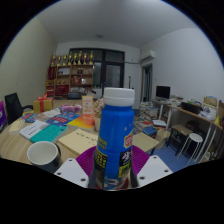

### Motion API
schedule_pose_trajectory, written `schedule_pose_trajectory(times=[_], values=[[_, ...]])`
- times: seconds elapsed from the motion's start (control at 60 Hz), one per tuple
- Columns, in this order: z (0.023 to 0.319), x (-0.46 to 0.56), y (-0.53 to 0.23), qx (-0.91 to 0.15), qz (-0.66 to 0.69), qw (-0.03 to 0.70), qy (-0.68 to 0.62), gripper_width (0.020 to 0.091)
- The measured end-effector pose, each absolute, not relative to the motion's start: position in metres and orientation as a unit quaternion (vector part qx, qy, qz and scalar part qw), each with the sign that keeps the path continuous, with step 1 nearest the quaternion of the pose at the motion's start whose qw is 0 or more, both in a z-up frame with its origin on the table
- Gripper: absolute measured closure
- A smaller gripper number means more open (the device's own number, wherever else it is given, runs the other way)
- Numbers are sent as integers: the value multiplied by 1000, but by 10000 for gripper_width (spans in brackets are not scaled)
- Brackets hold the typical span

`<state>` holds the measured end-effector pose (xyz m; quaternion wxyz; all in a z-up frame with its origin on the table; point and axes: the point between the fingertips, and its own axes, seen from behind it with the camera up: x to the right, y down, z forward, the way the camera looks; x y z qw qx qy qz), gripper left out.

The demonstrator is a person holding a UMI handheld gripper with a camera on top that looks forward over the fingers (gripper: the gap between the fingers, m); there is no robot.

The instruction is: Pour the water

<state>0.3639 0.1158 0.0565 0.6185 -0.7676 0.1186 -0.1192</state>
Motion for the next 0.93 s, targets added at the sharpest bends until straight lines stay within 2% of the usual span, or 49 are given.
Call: schedule_pose_trajectory(times=[0.1, 0.233, 0.25, 0.317, 0.35, 0.6, 0.817, 0.933], values=[[57, 365, 116, -766, -127, 618, 120, 606], [52, 359, 111, -790, -102, 591, 130, 458], [43, 366, 109, -793, -95, 587, 133, 434], [38, 359, 93, -804, -75, 569, 156, 289], [39, 355, 84, -805, -70, 566, 162, 263], [86, 306, -16, -813, -111, 545, 173, 269], [163, 214, -134, -807, -112, 549, 185, 269], [195, 166, -190, -804, -106, 550, 201, 272]])
